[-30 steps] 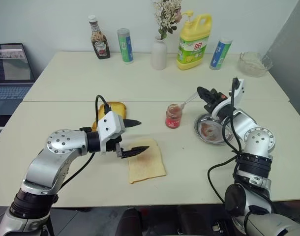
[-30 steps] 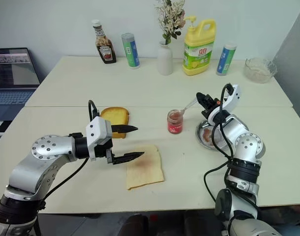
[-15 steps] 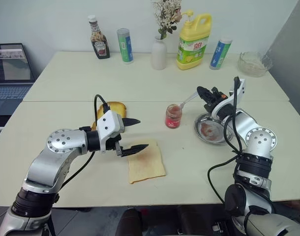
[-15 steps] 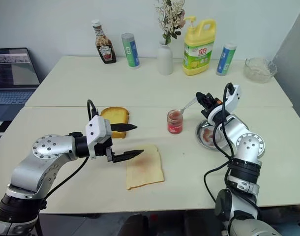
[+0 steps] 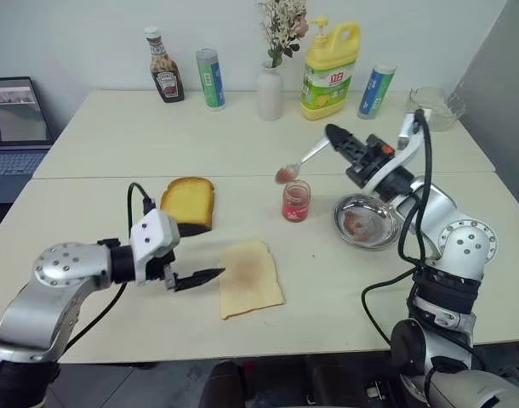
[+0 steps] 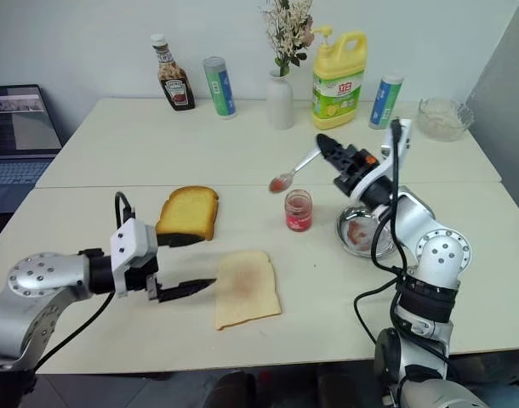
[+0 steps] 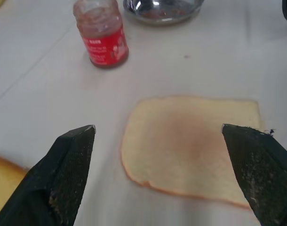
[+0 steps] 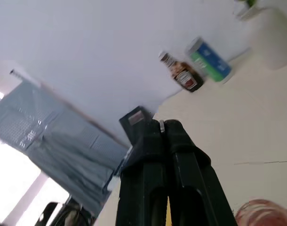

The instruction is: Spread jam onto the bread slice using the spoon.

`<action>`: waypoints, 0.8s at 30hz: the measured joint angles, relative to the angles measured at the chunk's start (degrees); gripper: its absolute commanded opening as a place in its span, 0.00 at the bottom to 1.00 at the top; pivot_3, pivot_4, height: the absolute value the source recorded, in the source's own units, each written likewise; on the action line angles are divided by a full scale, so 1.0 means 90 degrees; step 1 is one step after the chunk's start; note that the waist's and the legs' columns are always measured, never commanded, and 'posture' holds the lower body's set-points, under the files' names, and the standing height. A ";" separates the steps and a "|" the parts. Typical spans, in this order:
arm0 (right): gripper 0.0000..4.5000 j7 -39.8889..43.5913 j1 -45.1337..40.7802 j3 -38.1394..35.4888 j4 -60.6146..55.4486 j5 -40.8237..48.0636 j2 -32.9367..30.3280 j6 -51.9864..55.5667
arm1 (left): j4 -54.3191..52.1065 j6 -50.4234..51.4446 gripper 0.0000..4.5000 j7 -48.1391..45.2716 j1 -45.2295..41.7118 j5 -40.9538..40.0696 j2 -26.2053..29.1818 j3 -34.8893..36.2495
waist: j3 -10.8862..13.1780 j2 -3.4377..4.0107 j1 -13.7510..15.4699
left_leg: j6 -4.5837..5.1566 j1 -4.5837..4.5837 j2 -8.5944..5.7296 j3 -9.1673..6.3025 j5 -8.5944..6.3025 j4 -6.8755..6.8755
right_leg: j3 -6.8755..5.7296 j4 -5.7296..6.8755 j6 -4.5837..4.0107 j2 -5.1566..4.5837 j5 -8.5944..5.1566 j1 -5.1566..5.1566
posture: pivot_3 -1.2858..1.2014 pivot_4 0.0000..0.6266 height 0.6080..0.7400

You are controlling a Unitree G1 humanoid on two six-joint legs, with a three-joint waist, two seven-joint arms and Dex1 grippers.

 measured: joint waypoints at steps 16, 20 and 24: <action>0.01 0.3170 0.1110 0.4019 -0.0344 -0.3657 -0.0791 -0.2251 | -0.0999 -0.0182 1.00 0.0047 0.2298 -0.0019 -0.0139 0.1015 | 0.0000 -0.0005 0.0008 | -0.0001 0.0004 0.0000 -0.0002 0.0000 0.0002 | -0.0006 0.0000 0.0007 -0.0006 -0.0029 0.0001 | 0.52 0.24 1.00; 0.01 0.3631 0.1122 0.4447 -0.0330 -0.4574 -0.0905 -0.3057 | -0.1005 -0.0188 1.00 0.0275 0.2093 0.0006 -0.0247 0.0870 | -0.0002 -0.0009 0.0011 | -0.0001 0.0005 -0.0001 -0.0003 0.0000 0.0003 | -0.0008 0.0000 0.0006 -0.0006 -0.0028 0.0003 | 0.52 0.24 1.00; 0.01 0.3847 0.1119 0.4528 -0.0320 -0.4995 -0.0850 -0.3466 | -0.1060 -0.0168 1.00 0.0320 0.1992 0.0005 -0.0246 0.0805 | -0.0001 -0.0010 0.0009 | -0.0001 0.0006 0.0000 -0.0004 -0.0001 0.0002 | -0.0008 0.0001 -0.0016 -0.0005 -0.0015 0.0002 | 0.52 0.24 1.00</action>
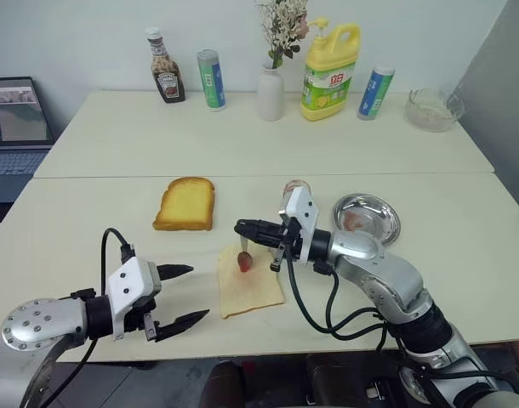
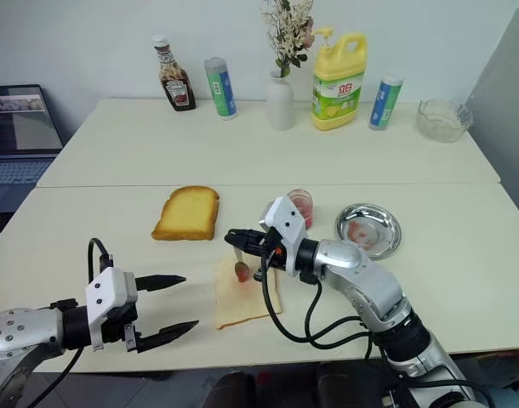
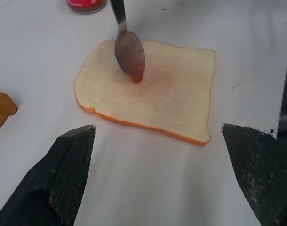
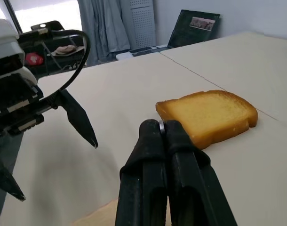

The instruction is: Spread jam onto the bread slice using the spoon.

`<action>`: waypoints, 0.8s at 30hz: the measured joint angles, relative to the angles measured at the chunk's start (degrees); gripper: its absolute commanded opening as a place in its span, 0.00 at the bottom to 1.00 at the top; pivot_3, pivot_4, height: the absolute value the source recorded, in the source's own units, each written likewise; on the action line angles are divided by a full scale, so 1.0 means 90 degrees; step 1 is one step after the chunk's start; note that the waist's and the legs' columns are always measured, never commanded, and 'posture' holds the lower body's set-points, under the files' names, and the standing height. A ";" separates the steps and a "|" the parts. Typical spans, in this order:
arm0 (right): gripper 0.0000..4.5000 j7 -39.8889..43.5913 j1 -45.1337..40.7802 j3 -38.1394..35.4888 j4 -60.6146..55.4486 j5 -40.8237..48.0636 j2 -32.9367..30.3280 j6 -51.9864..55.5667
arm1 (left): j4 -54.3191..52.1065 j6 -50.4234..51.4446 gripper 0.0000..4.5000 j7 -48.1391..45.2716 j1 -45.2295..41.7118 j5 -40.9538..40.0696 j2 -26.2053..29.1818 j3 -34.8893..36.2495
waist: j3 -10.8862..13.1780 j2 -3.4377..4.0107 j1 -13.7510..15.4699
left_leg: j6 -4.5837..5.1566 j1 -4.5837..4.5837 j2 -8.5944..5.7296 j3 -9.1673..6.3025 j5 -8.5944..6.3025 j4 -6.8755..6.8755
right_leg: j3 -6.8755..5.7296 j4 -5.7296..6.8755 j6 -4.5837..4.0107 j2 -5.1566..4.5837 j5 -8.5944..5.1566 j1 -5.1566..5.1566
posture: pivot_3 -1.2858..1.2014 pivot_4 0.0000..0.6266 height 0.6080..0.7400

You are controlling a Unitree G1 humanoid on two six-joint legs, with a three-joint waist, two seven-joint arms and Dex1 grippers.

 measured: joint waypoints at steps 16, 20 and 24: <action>0.01 0.1046 0.0137 -0.0142 -0.0031 -0.0555 -0.0066 -0.1242 | 0.0050 0.0164 1.00 0.0104 -0.0479 -0.0034 0.0011 -0.0251 | 0.0000 -0.0001 0.0007 | 0.0000 0.0000 -0.0002 -0.0002 0.0000 0.0002 | -0.0002 0.0003 -0.0002 0.0001 0.0001 0.0002 | 0.52 0.24 1.00; 0.01 0.1206 0.0138 -0.0308 -0.0124 -0.0435 -0.0099 -0.1257 | 0.0142 0.0176 1.00 0.0103 -0.0535 -0.0034 0.0010 -0.0275 | -0.0001 -0.0001 0.0007 | 0.0000 0.0001 -0.0001 -0.0002 0.0000 0.0004 | -0.0001 0.0004 -0.0002 0.0001 0.0002 0.0002 | 0.52 0.24 1.00; 0.01 0.1267 0.0161 -0.0421 -0.0308 -0.0285 -0.0100 -0.1153 | 0.0241 0.0139 1.00 0.0101 -0.0557 -0.0018 -0.0002 -0.0294 | 0.0000 -0.0001 0.0008 | 0.0000 0.0001 -0.0001 -0.0002 0.0000 0.0004 | -0.0001 0.0004 -0.0002 0.0001 0.0002 0.0002 | 0.52 0.24 1.00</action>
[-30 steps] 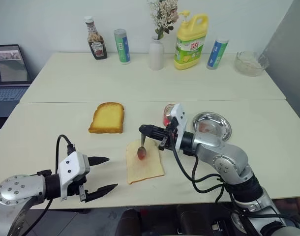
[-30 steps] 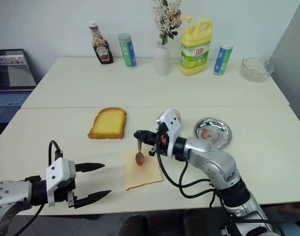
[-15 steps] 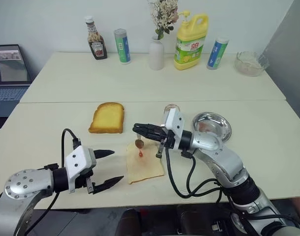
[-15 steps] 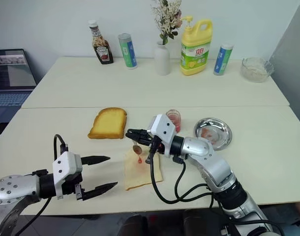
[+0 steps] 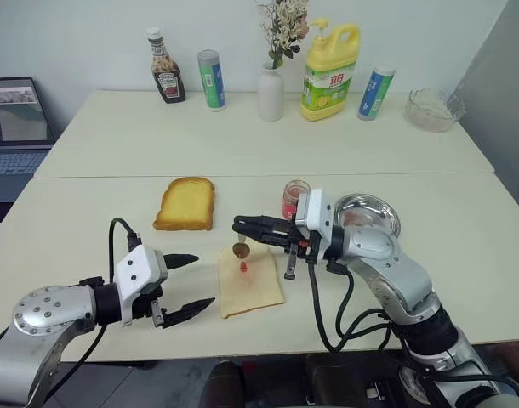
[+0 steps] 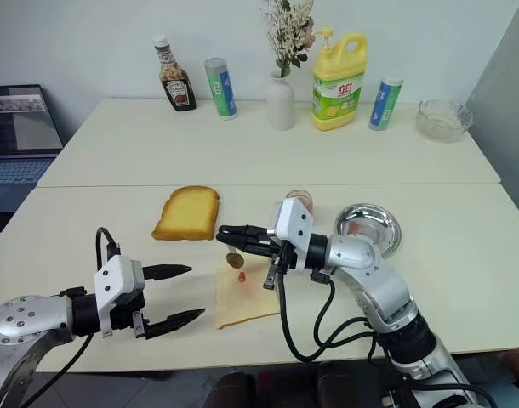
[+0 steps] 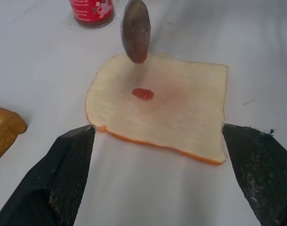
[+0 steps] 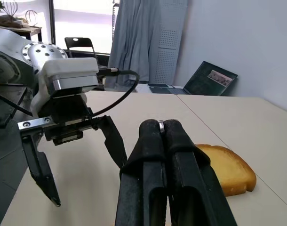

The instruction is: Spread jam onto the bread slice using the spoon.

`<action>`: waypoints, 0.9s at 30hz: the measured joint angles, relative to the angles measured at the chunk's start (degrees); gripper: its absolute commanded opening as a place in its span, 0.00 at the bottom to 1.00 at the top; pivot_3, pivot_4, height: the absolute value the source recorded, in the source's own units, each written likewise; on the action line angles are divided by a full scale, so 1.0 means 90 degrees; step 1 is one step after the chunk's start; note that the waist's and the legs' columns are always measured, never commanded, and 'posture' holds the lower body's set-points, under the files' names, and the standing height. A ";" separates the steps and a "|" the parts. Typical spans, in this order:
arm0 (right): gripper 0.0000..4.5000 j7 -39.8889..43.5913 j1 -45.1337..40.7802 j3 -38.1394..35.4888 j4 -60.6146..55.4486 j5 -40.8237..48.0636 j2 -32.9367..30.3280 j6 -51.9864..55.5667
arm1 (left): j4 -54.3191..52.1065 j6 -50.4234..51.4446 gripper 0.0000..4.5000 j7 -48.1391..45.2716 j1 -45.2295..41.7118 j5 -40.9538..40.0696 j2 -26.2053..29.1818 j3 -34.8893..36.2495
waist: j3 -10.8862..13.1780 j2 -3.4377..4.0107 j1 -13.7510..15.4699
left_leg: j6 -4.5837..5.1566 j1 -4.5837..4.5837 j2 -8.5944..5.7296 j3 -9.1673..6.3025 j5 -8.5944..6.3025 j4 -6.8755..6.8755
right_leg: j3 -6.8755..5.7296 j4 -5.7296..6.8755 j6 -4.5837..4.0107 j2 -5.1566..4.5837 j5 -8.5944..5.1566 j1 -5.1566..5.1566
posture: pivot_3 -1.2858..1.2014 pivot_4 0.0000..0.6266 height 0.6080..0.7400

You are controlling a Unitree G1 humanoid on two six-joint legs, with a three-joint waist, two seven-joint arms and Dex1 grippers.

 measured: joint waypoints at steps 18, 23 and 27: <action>0.01 -0.3501 0.1182 -0.2191 -0.0249 0.3327 0.1487 0.3850 | 0.0498 -0.1051 1.00 -0.0181 0.0070 0.0158 -0.0373 -0.0037 | -0.0002 -0.0002 -0.0013 | 0.0000 0.0001 0.0000 0.0001 0.0000 0.0000 | 0.0004 0.0003 0.0000 0.0000 0.0000 0.0002 | 0.52 0.24 1.00; 0.01 -0.4192 0.1208 -0.2330 0.0255 0.3304 0.1977 0.3904 | 0.0671 -0.1324 1.00 -0.0438 0.0071 0.0188 -0.0368 -0.0061 | -0.0002 -0.0002 -0.0020 | 0.0000 0.0001 0.0000 0.0002 0.0000 0.0000 | 0.0004 0.0003 0.0001 0.0002 0.0000 0.0002 | 0.52 0.24 1.00; 0.01 -0.4494 0.1128 -0.2398 0.0699 0.3260 0.2250 0.3866 | 0.0689 -0.1364 1.00 -0.0474 0.0008 0.0228 -0.0367 -0.0213 | -0.0002 -0.0002 -0.0019 | 0.0000 0.0000 0.0000 0.0004 0.0000 0.0000 | 0.0006 0.0000 0.0001 0.0001 0.0000 0.0001 | 0.52 0.24 1.00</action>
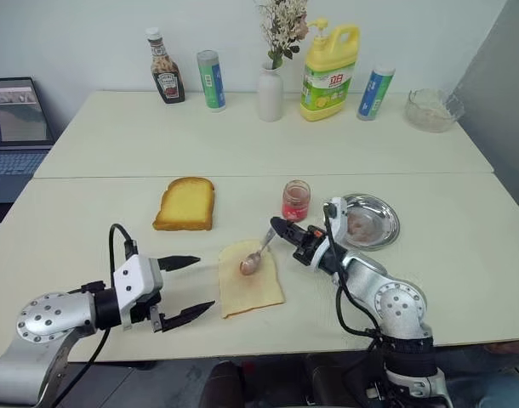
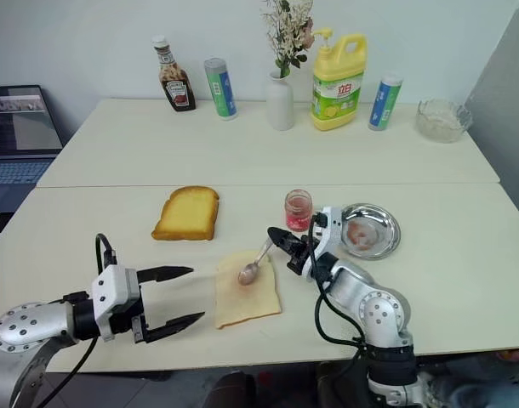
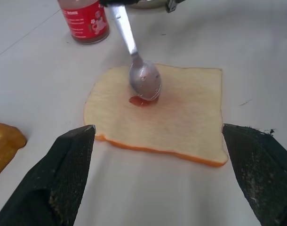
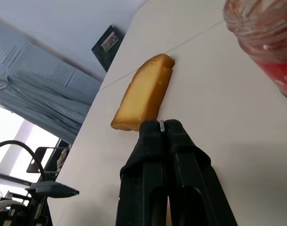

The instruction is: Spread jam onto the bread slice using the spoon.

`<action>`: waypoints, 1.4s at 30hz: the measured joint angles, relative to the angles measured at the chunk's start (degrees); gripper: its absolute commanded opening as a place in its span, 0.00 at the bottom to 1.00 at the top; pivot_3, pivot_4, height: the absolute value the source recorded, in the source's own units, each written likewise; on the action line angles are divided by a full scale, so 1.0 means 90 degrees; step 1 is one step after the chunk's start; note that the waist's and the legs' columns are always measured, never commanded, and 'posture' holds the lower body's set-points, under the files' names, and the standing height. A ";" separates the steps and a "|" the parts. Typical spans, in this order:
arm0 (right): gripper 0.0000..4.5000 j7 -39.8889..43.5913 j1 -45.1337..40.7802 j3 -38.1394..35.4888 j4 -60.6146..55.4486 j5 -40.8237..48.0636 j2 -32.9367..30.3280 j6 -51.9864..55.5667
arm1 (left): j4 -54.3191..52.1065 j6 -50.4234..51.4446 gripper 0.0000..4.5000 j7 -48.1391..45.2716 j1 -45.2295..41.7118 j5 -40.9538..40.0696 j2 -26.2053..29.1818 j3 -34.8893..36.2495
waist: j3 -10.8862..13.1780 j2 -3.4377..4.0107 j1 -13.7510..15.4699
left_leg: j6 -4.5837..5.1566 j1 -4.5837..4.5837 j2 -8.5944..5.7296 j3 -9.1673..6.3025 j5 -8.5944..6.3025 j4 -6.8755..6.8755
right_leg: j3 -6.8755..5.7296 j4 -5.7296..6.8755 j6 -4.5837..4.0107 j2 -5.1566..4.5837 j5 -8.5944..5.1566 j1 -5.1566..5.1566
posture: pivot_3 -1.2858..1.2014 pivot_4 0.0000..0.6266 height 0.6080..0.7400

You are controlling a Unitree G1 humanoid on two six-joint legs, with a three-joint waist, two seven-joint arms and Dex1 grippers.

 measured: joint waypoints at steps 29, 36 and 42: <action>0.01 0.0113 -0.0561 -0.0199 0.0500 0.0124 -0.0079 0.0209 | 0.0064 0.0118 1.00 0.0051 -0.0087 0.0060 0.0158 0.0000 | 0.0000 -0.0001 -0.0003 | 0.0000 0.0000 0.0001 0.0000 0.0000 -0.0005 | 0.0000 -0.0002 0.0020 0.0002 -0.0011 -0.0002 | 0.52 0.24 1.00; 0.01 0.0174 -0.0738 -0.0184 0.1034 -0.0273 0.0208 -0.0222 | 0.0112 0.0001 1.00 0.0040 -0.0089 0.0100 0.0159 0.0019 | 0.0000 0.0000 -0.0004 | 0.0000 0.0000 0.0003 -0.0002 0.0000 -0.0006 | -0.0002 -0.0001 0.0001 0.0002 0.0000 -0.0003 | 0.52 0.24 1.00; 0.01 0.0619 -0.0525 0.0129 0.0762 0.0095 -0.0173 0.0748 | 0.0252 -0.0026 1.00 0.0035 -0.0196 0.0127 0.0163 0.0015 | 0.0000 0.0000 -0.0001 | 0.0000 -0.0001 0.0002 -0.0001 0.0000 -0.0007 | -0.0002 -0.0002 0.0001 0.0001 0.0000 -0.0003 | 0.52 0.24 1.00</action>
